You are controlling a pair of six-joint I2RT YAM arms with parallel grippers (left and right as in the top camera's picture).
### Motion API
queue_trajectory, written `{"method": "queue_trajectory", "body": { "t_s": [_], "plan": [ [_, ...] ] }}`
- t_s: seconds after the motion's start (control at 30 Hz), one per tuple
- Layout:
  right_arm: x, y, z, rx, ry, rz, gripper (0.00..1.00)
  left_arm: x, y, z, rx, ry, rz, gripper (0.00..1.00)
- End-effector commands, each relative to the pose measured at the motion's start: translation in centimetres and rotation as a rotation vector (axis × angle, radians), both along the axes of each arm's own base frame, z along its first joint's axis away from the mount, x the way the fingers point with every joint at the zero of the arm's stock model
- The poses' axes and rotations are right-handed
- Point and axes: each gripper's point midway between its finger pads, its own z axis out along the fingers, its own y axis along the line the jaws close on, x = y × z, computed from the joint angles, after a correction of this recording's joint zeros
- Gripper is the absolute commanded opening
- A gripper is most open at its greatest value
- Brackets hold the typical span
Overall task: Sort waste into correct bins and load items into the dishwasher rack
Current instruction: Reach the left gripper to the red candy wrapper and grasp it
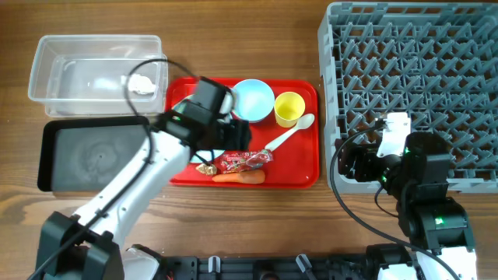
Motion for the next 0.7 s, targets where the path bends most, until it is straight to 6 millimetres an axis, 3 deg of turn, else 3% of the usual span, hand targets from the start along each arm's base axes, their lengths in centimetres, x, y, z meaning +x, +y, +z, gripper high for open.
{"method": "queue_trajectory", "body": {
  "t_s": [0.0, 0.13, 0.3, 0.57, 0.6, 0.67],
  "plan": [
    [0.3, 0.3, 1.4, 0.018, -0.031, 0.006, 1.0, -1.5, -2.3, -1.2, 0.096, -0.073, -0.273, 0.78],
    [0.3, 0.3, 1.4, 0.018, -0.031, 0.006, 1.0, -2.2, -4.1, -4.2, 0.166, -0.08, -0.438, 0.78],
    [0.3, 0.3, 1.3, 0.019, -0.031, 0.005, 1.0, -1.4, -4.6, -7.7, 0.202, -0.057, -0.456, 0.77],
    [0.3, 0.3, 1.3, 0.019, -0.03, 0.006, 1.0, -1.4, -4.6, -11.3, 0.229, 0.0, -0.462, 0.76],
    [0.3, 0.3, 1.3, 0.018, -0.031, 0.006, 1.0, -1.4, -4.6, -11.4, 0.232, 0.005, -0.462, 0.74],
    [0.3, 0.3, 1.3, 0.018, -0.031, 0.006, 1.0, -1.3, -4.4, -11.7, 0.247, 0.006, -0.458, 0.57]
  ]
}}
